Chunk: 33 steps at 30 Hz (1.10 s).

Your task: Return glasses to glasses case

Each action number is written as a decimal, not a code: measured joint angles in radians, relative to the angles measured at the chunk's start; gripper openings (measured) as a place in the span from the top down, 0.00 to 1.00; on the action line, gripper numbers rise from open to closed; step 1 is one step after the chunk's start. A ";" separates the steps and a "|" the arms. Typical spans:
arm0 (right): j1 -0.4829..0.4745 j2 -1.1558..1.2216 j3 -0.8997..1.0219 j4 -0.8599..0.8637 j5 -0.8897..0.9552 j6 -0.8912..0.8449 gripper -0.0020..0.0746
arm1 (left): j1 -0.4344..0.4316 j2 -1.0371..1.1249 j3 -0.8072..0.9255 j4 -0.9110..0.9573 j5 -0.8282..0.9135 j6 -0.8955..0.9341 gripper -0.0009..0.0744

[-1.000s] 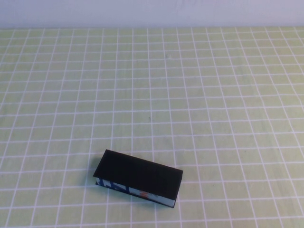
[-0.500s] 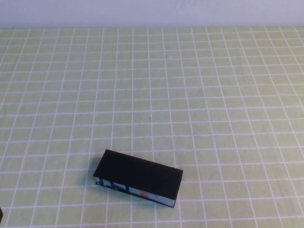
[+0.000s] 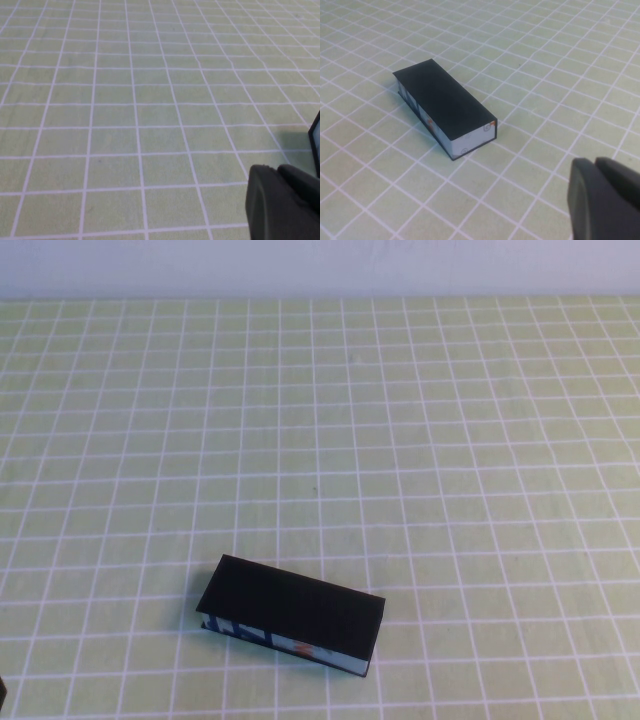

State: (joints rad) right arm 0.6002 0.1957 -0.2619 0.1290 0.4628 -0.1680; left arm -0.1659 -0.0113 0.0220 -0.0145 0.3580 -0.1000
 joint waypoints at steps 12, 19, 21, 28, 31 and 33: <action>-0.150 -0.038 0.000 0.037 0.000 0.000 1.00 | 0.000 0.000 0.000 0.000 0.000 0.000 0.99; -0.379 -0.138 0.069 0.031 -0.089 0.018 1.00 | 0.000 0.000 0.000 0.000 0.000 0.000 0.99; -0.418 -0.183 0.120 0.031 -0.117 0.026 1.00 | 0.000 0.000 0.000 0.000 0.000 0.000 0.99; -0.490 -0.203 0.281 0.045 -0.168 0.058 1.00 | 0.000 0.000 0.000 0.000 0.000 0.000 0.99; -0.496 -0.203 0.289 0.039 -0.122 0.086 1.00 | 0.000 0.000 0.000 0.000 0.000 0.000 0.99; -0.498 -0.203 0.289 0.032 -0.111 0.097 1.00 | 0.000 0.000 0.000 0.000 0.000 0.000 0.99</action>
State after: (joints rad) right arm 0.1024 -0.0076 0.0275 0.1612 0.3521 -0.0712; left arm -0.1659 -0.0113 0.0220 -0.0145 0.3580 -0.1000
